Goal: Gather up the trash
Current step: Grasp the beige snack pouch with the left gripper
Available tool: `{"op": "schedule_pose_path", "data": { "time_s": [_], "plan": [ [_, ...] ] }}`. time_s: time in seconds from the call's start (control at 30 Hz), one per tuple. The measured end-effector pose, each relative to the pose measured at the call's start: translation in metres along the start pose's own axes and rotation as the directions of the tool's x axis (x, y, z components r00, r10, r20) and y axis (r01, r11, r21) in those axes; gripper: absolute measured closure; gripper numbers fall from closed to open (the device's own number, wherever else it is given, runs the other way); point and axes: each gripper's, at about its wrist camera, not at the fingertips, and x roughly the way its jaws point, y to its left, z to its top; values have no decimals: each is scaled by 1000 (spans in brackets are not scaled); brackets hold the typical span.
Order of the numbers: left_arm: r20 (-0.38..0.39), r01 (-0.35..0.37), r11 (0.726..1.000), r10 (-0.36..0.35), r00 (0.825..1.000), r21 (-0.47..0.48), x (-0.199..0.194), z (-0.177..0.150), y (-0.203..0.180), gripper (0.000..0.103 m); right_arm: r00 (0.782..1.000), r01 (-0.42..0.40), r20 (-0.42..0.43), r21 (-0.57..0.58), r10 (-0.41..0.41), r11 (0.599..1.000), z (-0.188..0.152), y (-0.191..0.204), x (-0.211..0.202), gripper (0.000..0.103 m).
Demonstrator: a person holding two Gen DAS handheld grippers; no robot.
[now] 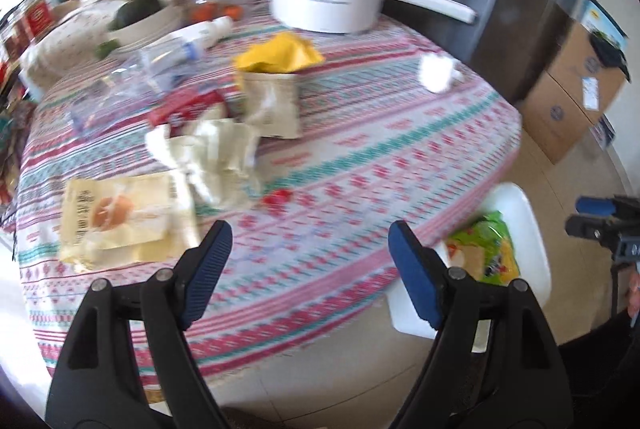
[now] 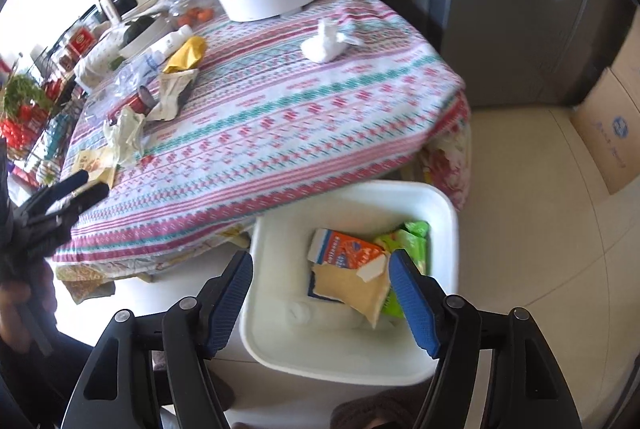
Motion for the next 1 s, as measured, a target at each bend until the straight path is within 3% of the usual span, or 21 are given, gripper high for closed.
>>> {"op": "schedule_pose_path", "data": {
  "time_s": [0.2,0.43,0.67,0.77,0.83,1.0],
  "plan": [
    [-17,-93,985,91,996,-145,4,4,66,22,1000,-17,-20,-25,16,1000,16,28,15,26],
    [-67,-202,950,192,979,-240,16,7,132,22,999,-24,-41,-52,22,998,31,65,37,26],
    [-142,-203,923,164,976,-327,35,1,178,23,999,-29,-47,-75,26,997,53,106,61,26],
    [-172,-192,921,141,975,-339,44,-1,186,33,998,-36,-46,-86,32,996,64,123,69,26],
    [-184,-178,919,119,976,-352,46,-3,190,50,998,-41,-45,-103,37,994,72,139,76,24],
    [-201,-160,912,88,976,-377,48,-6,196,69,995,-84,-56,-135,77,987,90,183,106,24]
  ]
}}
